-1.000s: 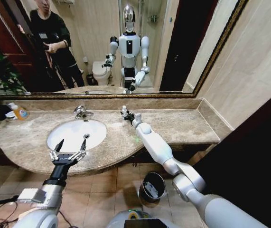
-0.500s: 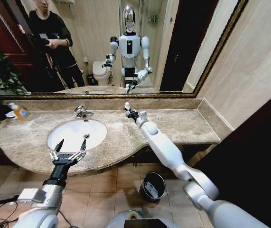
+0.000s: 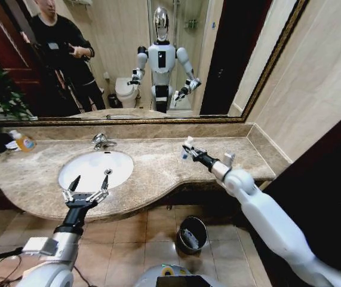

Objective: Pick up the trash from the sink and place it in the trash bin.

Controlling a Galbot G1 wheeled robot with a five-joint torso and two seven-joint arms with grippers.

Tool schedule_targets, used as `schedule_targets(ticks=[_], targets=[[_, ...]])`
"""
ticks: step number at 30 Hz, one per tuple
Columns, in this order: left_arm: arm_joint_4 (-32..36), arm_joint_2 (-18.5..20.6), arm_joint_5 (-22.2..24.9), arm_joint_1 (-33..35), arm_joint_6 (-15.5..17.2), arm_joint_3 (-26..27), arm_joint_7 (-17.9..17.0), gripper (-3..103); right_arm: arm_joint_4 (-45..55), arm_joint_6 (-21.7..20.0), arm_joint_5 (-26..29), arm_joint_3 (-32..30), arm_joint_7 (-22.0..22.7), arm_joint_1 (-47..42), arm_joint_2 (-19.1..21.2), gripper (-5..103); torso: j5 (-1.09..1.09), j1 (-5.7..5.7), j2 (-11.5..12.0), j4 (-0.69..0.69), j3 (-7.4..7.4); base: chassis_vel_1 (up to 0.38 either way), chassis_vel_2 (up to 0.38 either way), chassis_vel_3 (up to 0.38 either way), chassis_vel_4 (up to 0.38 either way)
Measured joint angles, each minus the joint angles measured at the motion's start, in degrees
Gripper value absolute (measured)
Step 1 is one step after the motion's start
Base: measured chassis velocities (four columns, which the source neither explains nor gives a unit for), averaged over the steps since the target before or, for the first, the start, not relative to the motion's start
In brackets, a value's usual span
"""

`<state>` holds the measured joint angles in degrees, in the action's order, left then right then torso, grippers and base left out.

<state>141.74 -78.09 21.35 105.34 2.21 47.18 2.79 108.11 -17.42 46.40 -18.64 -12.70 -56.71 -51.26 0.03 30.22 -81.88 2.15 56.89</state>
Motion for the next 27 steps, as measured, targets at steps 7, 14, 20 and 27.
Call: schedule_targets(ticks=[7, 14, 20, 27], targets=[[0.0, 0.0, 0.0, 0.0, 0.0, 0.0, 0.02, 100, -3.21, 5.02, -1.41, -19.45, -11.46, -23.96, 3.05, 15, -0.01, -0.01, -0.01, -0.08, -0.01, 0.0, 0.0, 0.0, 0.0], [0.0, 0.0, 0.0, 0.0, 0.0, 0.0, 0.01, 100, -5.93, 9.55, -3.61, -22.19, -17.55, -28.63, -0.92, 15, -0.06, 0.0, 0.0, -0.03, 0.0, 0.0, 0.0, 0.0, 0.0], [0.0, 0.0, 0.0, 0.0, 0.0, 0.0, 0.01, 100, -14.2, 15.66, -14.16, -17.36, -15.56, -28.1, -7.53, 15, -0.02, 0.0, 0.0, -0.03, 0.0, 0.0, 0.0, 0.0, 0.0], [0.0, 0.0, 0.0, 0.0, 0.0, 0.0, 0.0, 100, -27.84, 24.05, -23.56, -9.08, -1.91, -23.87, -15.2, 15, -0.04, 0.0, 0.0, -0.03, 0.0, 0.0, 0.0, 0.0, 0.0]])
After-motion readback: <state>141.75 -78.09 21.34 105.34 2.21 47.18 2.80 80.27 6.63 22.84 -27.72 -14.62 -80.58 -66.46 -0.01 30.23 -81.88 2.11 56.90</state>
